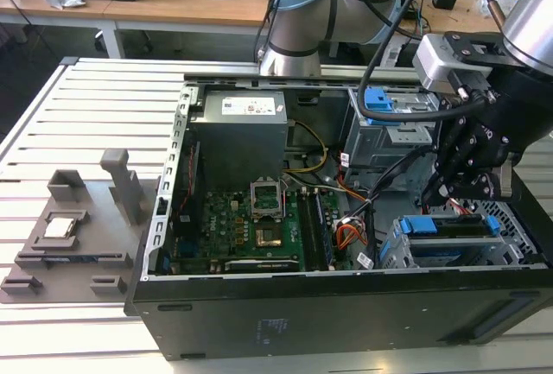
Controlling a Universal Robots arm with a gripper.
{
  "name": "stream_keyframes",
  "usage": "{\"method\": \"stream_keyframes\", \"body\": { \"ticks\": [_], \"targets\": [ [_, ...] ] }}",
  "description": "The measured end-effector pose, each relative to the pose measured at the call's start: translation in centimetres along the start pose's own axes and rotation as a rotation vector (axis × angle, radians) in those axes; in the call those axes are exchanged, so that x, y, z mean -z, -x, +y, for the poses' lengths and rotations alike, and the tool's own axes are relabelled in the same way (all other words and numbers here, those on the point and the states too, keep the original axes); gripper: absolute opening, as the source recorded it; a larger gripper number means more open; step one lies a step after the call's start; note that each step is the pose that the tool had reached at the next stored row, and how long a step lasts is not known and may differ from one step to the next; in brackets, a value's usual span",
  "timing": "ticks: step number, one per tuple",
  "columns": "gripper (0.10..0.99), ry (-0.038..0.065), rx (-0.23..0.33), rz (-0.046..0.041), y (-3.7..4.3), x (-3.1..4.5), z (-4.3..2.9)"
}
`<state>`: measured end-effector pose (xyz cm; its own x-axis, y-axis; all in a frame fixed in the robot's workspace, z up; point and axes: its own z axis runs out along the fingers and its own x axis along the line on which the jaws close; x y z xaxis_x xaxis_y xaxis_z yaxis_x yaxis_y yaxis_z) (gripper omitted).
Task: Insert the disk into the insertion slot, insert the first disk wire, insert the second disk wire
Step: 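Insert the second disk wire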
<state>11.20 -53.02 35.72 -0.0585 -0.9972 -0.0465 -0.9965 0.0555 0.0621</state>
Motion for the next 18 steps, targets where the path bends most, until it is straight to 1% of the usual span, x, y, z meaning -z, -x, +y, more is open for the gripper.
{"method": "stream_keyframes", "body": {
  "ticks": [1, 3, 8, 9, 10, 12, 15, 18],
  "targets": [
    [0.153, 0.0, 0.0, 0.0005, -0.17, 0.01, -0.01],
    [0.153, 0.0, 0.0, 0.004, -0.95, -0.02, -0.06],
    [0.153, 0.003, 0.075, 0.0088, -1.07, -0.31, -0.16],
    [0.153, 0.004, 0.079, 0.0092, -1.12, -0.34, -0.5],
    [0.153, 0.004, 0.079, 0.0091, -1.09, -0.37, -1.04],
    [0.153, 0.005, 0.079, 0.009, -1.06, -0.46, -1.58],
    [0.153, 0.006, 0.079, 0.0092, -1.04, -0.8, -2.45],
    [0.153, 0.006, 0.079, 0.0088, -1.04, -0.99, -2.52]
  ]
}}
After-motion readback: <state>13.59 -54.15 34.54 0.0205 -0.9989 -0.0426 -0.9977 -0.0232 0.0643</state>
